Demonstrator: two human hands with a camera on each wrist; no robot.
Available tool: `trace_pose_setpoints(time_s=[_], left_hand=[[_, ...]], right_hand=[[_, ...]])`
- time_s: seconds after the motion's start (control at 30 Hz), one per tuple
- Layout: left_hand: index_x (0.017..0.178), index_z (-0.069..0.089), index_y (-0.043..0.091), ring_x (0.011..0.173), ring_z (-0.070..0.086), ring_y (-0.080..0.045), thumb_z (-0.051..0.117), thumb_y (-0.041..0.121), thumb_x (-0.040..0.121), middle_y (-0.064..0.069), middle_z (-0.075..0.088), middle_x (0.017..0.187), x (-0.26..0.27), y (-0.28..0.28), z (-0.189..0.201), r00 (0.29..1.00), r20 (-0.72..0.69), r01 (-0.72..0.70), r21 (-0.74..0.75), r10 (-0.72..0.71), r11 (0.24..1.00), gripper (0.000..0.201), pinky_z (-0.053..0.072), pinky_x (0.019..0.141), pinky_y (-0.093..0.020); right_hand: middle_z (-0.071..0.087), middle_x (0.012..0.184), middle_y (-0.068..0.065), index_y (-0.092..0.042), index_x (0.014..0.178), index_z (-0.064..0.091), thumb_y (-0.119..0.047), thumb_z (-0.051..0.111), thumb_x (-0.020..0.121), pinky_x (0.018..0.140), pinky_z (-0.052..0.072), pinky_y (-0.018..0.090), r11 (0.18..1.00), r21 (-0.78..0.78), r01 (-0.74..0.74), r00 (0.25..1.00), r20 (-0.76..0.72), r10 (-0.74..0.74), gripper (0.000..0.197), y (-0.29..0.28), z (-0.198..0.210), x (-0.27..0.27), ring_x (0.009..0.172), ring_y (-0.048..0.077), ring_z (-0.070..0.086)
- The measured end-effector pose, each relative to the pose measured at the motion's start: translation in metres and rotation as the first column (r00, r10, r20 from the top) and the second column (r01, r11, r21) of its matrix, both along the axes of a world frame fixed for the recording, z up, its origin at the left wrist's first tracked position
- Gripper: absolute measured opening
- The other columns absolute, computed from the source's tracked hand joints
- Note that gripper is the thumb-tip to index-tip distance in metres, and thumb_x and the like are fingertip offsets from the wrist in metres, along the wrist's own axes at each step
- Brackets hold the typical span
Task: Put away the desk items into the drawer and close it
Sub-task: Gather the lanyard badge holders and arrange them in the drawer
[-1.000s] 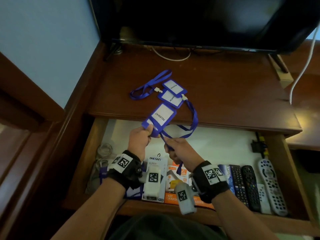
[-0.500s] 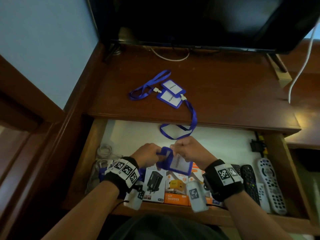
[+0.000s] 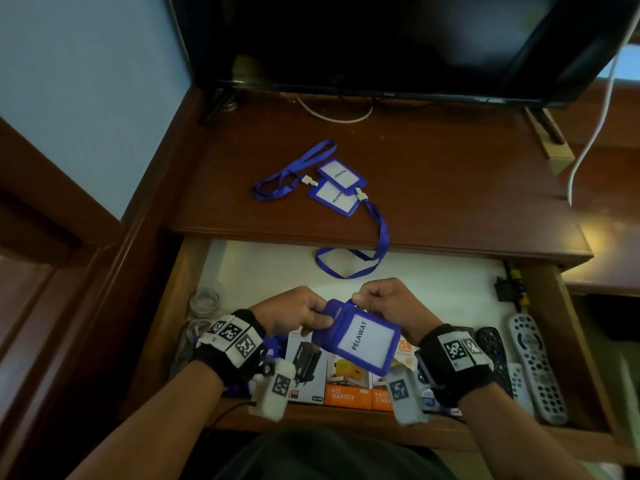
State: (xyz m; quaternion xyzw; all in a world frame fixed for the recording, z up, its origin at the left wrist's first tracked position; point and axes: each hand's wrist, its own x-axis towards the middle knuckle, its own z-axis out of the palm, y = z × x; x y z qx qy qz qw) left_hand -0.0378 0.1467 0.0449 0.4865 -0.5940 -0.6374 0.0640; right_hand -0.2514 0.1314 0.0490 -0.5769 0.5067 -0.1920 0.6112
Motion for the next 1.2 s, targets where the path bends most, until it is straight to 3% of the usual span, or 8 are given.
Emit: trace_pose_setpoints(time_s=[0.13, 0.27, 0.37, 0.43, 0.57, 0.87, 1.03, 1.2], left_hand=[[0.101, 0.068, -0.002, 0.076, 0.061, -0.016, 0.061, 0.015, 0.090, -0.017, 0.070, 0.092, -0.001, 0.003, -0.006, 0.974, -0.159, -0.150, 0.073, 0.160, 0.986, 0.021, 0.049, 0.075, -0.029], [0.096, 0.069, 0.013, 0.087, 0.066, -0.014, 0.050, 0.003, 0.095, 0.003, 0.074, 0.088, -0.004, 0.004, -0.006, 0.898, -0.279, -0.329, 0.089, 0.341, 0.940, 0.021, 0.051, 0.083, -0.027], [0.096, 0.069, 0.009, 0.088, 0.065, -0.018, 0.050, 0.004, 0.095, -0.001, 0.074, 0.088, -0.008, 0.003, -0.004, 0.840, -0.315, -0.433, 0.101, 0.442, 0.895, 0.020, 0.052, 0.080, -0.026], [0.096, 0.068, 0.011, 0.085, 0.066, -0.016, 0.049, 0.005, 0.096, -0.001, 0.074, 0.087, -0.012, 0.003, -0.002, 0.800, -0.331, -0.492, 0.115, 0.500, 0.863, 0.020, 0.051, 0.080, -0.026], [0.099, 0.074, 0.018, 0.097, 0.049, -0.027, 0.061, 0.030, 0.086, -0.012, 0.067, 0.103, -0.014, 0.004, -0.005, 0.712, -0.394, -0.585, 0.123, 0.581, 0.802, 0.023, 0.036, 0.091, -0.042], [0.119, 0.058, 0.000, 0.101, 0.065, -0.013, 0.049, 0.019, 0.086, -0.002, 0.072, 0.105, -0.011, 0.004, -0.001, 0.511, -0.578, -0.653, 0.220, 0.636, 0.725, 0.039, 0.050, 0.090, -0.024], [0.105, 0.065, 0.000, 0.088, 0.068, -0.016, 0.044, 0.012, 0.096, -0.008, 0.074, 0.093, 0.003, 0.011, -0.009, 0.465, -0.515, -0.721, 0.251, 0.720, 0.645, 0.026, 0.053, 0.085, -0.027], [0.116, 0.061, -0.004, 0.090, 0.068, -0.012, 0.043, 0.006, 0.098, -0.006, 0.073, 0.098, 0.018, 0.023, -0.015, 0.485, -0.436, -0.767, 0.204, 0.758, 0.608, 0.027, 0.054, 0.085, -0.024]], right_hand=[[0.060, 0.064, 0.008, -0.006, 0.072, 0.060, -0.022, 0.063, 0.086, 0.050, 0.045, 0.020, 0.993, 0.107, 0.055, 0.993, 0.098, -0.066, 0.022, 0.002, -0.002, 0.000, 0.054, 0.014, 0.057], [0.061, 0.076, 0.011, -0.003, 0.082, 0.061, -0.008, 0.032, 0.101, 0.062, 0.052, 0.022, 0.988, 0.152, -0.025, 0.962, 0.272, -0.018, 0.035, 0.010, 0.006, 0.015, 0.065, 0.015, 0.061], [0.056, 0.088, 0.002, -0.013, 0.094, 0.052, 0.009, 0.032, 0.099, 0.057, 0.050, 0.011, 0.860, 0.462, 0.216, 0.830, 0.378, -0.411, 0.031, 0.013, 0.001, 0.021, 0.062, -0.003, 0.065], [0.058, 0.081, -0.002, -0.014, 0.094, 0.052, 0.015, 0.038, 0.095, 0.053, 0.050, 0.014, 0.805, 0.471, 0.360, 0.755, 0.360, -0.548, 0.033, 0.013, -0.003, 0.023, 0.060, 0.003, 0.064], [0.030, 0.050, -0.003, -0.018, 0.069, 0.044, -0.001, 0.034, 0.096, 0.042, 0.027, 0.020, 0.784, 0.483, 0.390, 0.708, 0.386, -0.591, 0.034, 0.006, -0.011, 0.043, 0.042, 0.008, 0.023], [0.026, 0.050, -0.001, -0.017, 0.068, 0.041, -0.007, 0.033, 0.095, 0.044, 0.024, 0.022, 0.843, 0.464, 0.272, 0.781, 0.406, -0.475, 0.031, 0.004, -0.010, 0.063, 0.044, 0.011, 0.021], [0.028, 0.055, 0.003, -0.012, 0.064, 0.050, -0.016, 0.041, 0.094, 0.050, 0.020, 0.025, 0.862, 0.469, 0.191, 0.850, 0.360, -0.384, 0.032, 0.012, -0.013, 0.071, 0.049, 0.013, 0.021], [0.039, 0.057, 0.004, -0.013, 0.061, 0.054, -0.015, 0.049, 0.085, 0.051, 0.025, 0.026, 0.880, 0.453, 0.142, 0.920, 0.269, -0.286, 0.025, 0.012, -0.020, 0.078, 0.051, 0.015, 0.027]])
